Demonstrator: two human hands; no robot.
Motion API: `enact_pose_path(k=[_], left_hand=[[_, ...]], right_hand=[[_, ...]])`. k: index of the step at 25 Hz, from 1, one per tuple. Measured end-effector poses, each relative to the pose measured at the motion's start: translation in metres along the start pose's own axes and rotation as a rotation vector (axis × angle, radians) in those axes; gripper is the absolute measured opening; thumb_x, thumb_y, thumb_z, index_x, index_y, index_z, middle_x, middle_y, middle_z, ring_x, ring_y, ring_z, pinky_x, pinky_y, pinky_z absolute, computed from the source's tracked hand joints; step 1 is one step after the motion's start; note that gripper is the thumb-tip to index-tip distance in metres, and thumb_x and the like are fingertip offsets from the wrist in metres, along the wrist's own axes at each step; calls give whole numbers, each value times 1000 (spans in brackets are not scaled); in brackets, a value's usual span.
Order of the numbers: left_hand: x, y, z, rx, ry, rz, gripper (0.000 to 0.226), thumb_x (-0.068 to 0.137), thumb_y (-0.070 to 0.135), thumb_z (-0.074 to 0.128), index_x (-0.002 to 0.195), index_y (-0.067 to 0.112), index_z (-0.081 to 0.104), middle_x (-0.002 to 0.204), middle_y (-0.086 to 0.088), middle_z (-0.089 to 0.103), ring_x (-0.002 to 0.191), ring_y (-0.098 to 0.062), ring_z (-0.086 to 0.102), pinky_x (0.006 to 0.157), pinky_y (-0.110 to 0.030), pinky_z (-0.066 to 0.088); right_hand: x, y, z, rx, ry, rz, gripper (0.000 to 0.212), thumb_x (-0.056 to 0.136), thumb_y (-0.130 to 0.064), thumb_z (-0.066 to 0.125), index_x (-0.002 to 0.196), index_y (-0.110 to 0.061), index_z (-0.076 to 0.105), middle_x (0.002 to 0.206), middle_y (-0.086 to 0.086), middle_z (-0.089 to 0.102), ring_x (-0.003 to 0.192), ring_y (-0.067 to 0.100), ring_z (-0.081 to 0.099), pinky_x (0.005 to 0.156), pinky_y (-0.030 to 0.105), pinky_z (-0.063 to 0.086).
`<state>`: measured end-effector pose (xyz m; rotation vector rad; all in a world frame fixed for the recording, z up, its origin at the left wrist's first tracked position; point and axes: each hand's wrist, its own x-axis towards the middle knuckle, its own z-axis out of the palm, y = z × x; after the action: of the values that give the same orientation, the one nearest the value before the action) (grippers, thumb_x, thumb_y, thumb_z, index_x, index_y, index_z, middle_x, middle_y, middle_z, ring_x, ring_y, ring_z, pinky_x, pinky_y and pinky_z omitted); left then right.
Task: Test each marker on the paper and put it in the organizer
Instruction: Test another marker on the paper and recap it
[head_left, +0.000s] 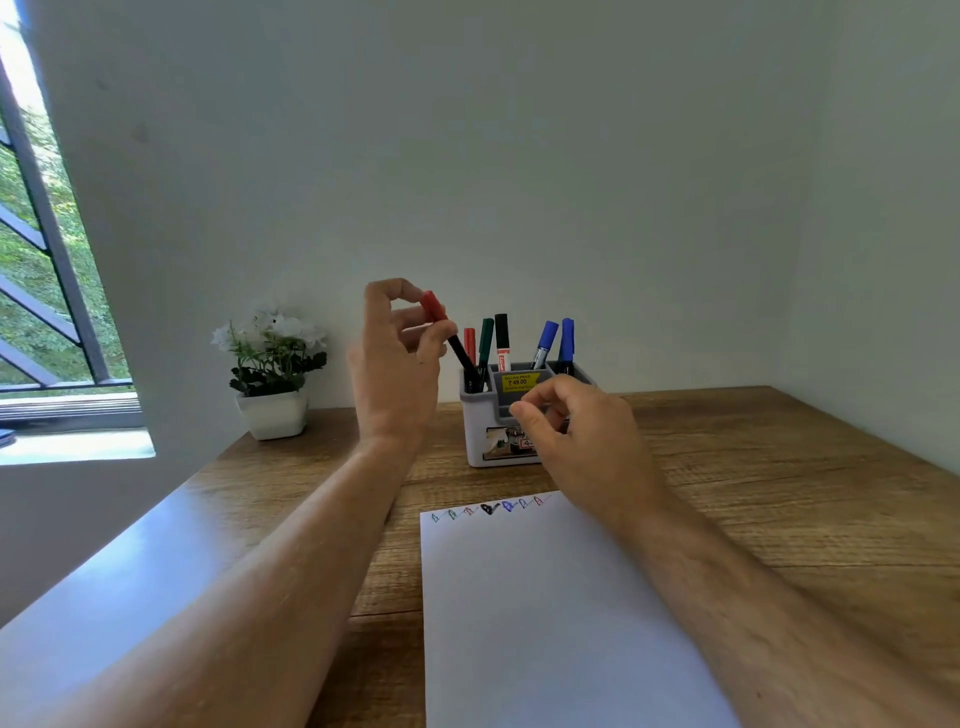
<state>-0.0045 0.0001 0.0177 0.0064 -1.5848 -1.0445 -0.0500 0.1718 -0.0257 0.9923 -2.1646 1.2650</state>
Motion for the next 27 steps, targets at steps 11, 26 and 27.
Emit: enact_pose_path(k=[11, 26, 27], left_hand=[[11, -31, 27, 419, -217, -114, 34, 87, 18, 74, 114, 33, 59, 85, 8, 73, 74, 1, 67, 60, -12, 46], [16, 14, -32, 493, -152, -382, 10, 79, 18, 82, 74, 21, 73, 65, 4, 73, 62, -7, 71, 64, -28, 60], [13, 16, -41, 556, -172, -392, 11, 77, 20, 83, 71, 21, 73, 61, 4, 72, 59, -6, 69, 58, -25, 56]], right_hand=[[3, 2, 9, -53, -38, -56, 21, 92, -45, 61, 93, -25, 65, 76, -15, 60, 66, -4, 56, 51, 4, 36], [2, 3, 6, -70, -112, -5, 20, 91, -48, 60, 83, -30, 65, 75, -16, 63, 71, 0, 60, 62, 20, 49], [2, 2, 6, -73, -120, -5, 20, 91, -47, 61, 82, -30, 65, 75, -16, 63, 72, 0, 60, 62, 20, 49]])
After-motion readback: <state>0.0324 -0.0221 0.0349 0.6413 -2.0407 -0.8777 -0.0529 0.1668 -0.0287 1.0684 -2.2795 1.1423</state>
